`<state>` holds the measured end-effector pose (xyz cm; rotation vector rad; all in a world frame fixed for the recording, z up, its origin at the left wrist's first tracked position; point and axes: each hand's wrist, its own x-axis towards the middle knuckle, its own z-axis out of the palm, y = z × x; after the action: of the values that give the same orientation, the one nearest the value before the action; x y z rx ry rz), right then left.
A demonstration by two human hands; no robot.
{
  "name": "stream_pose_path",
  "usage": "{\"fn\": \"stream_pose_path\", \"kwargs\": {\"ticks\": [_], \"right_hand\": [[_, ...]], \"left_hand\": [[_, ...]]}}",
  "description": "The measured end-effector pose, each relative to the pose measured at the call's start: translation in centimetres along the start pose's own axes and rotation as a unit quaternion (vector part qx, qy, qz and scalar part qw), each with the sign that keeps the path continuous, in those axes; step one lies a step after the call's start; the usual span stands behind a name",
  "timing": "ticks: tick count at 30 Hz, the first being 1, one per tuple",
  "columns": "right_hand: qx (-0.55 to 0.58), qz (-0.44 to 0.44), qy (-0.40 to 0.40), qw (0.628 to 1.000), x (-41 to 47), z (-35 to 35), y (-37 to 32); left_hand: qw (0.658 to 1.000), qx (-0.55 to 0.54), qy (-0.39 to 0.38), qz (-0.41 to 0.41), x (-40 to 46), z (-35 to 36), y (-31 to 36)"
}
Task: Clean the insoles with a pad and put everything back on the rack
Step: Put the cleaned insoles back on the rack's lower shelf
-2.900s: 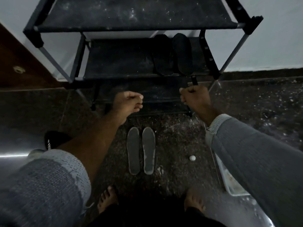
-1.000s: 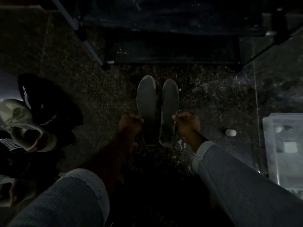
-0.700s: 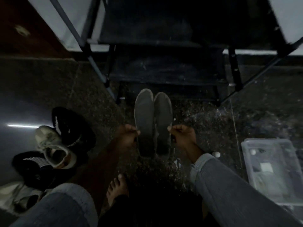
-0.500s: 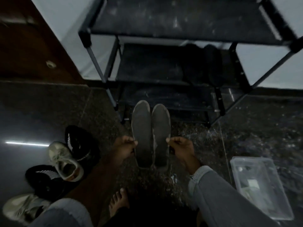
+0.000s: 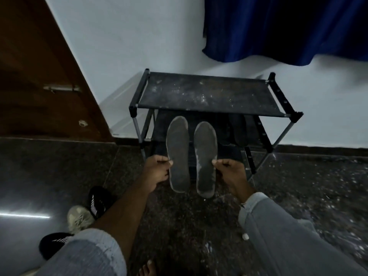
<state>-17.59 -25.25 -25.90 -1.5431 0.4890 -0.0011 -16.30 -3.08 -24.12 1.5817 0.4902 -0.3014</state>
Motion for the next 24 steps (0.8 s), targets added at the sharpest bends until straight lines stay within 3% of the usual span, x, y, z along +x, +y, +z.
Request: {"fn": "stream_pose_path", "kwargs": {"ticks": [10, 24], "right_hand": [[-0.001, -0.005, -0.024, 1.000, 7.2, 1.9, -1.7], [-0.105, -0.059, 0.053, 0.991, 22.6, 6.4, -1.8]], "left_hand": [[1.000, 0.000, 0.006, 0.009, 5.7, 1.8, 2.2], [0.996, 0.068, -0.005, 0.052, 20.0, 3.4, 5.3]]}}
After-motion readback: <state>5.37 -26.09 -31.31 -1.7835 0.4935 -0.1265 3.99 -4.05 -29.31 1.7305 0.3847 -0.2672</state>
